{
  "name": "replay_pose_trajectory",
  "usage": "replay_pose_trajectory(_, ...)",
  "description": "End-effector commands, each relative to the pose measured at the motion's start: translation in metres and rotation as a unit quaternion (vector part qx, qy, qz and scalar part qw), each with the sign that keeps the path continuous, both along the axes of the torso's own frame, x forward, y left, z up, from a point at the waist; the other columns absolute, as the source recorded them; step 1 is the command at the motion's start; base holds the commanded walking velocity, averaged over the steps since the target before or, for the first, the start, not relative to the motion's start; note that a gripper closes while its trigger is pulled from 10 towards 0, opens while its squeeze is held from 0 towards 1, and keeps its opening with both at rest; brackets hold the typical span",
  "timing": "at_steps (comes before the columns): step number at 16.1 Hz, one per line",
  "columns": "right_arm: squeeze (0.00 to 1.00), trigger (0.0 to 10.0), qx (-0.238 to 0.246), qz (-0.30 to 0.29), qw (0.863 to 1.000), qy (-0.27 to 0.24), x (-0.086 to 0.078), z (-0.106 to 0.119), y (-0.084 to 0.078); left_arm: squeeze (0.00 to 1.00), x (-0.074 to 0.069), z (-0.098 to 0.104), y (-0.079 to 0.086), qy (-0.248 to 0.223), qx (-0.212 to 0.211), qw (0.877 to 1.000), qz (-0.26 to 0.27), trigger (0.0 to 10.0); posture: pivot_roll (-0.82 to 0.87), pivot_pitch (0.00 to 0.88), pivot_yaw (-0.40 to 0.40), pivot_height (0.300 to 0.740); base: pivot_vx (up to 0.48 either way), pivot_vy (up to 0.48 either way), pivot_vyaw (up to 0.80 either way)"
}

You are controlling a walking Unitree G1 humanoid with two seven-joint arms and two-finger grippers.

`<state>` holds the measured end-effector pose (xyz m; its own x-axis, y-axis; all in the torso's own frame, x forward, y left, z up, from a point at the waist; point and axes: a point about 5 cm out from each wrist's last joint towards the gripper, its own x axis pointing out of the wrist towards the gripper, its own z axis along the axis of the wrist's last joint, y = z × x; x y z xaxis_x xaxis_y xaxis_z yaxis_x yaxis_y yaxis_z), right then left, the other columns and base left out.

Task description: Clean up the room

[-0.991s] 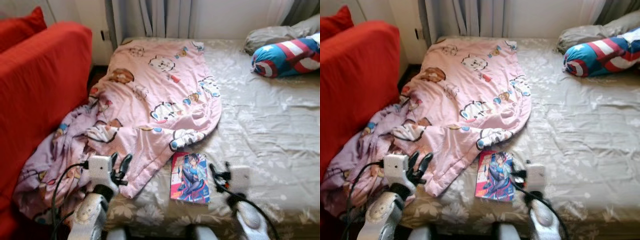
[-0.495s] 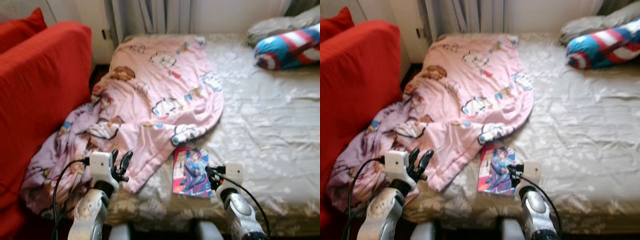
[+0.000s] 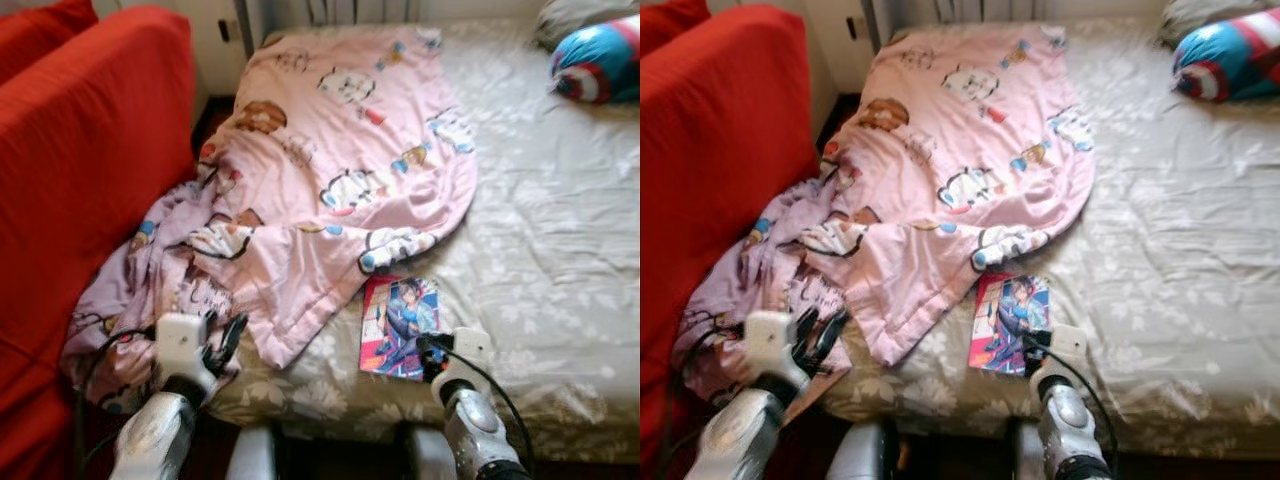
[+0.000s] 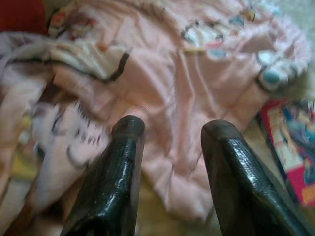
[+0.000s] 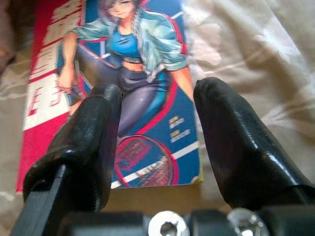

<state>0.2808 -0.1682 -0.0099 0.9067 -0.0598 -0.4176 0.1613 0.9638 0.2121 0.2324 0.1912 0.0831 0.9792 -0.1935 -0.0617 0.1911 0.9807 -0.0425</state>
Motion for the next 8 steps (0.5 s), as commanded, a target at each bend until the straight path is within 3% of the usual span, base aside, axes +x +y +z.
replay_pose_trajectory(1,0.0,10.0,0.004,-0.006,1.0,0.003,-0.002,-0.003,0.002,0.0,-0.025,0.0,0.013,0.022,0.012,1.0,-0.014,10.0,0.16,0.259,0.074,0.627,0.0,0.0,0.0)
replay_pose_trajectory(2,0.0,10.0,0.001,-0.003,1.0,-0.001,0.001,-0.001,0.001,0.0,-0.05,-0.004,0.033,0.053,0.041,0.998,-0.001,10.0,0.17,0.258,0.073,0.627,0.0,0.0,0.0)
replay_pose_trajectory(3,0.0,10.0,0.0,-0.001,1.0,-0.002,0.002,0.0,0.001,0.0,-0.053,-0.005,0.039,0.057,0.045,0.997,0.009,10.0,0.17,0.258,0.072,0.627,0.0,0.0,0.0)
replay_pose_trajectory(4,0.0,10.0,-0.004,0.0,1.0,-0.005,0.003,0.002,0.0,0.0,-0.053,-0.002,0.057,0.055,0.061,0.995,0.05,10.0,0.17,0.26,0.068,0.627,0.0,0.0,0.0)
replay_pose_trajectory(6,0.0,10.0,-0.007,0.0,1.0,-0.007,0.004,0.003,-0.003,0.0,-0.044,0.005,0.077,0.036,0.071,0.991,0.109,10.0,0.17,0.258,0.062,0.627,0.0,0.0,0.0)
replay_pose_trajectory(7,0.0,10.0,-0.006,0.0,1.0,-0.009,0.003,0.002,-0.004,0.0,-0.024,0.018,0.079,0.002,0.052,0.989,0.137,10.0,0.16,0.262,0.056,0.627,0.0,0.0,0.0)
replay_pose_trajectory(8,0.0,10.0,-0.004,0.001,1.0,-0.01,0.003,0.002,-0.004,0.0,-0.012,0.025,0.071,-0.016,0.035,0.991,0.132,10.0,0.16,0.264,0.054,0.627,0.0,0.0,0.0)
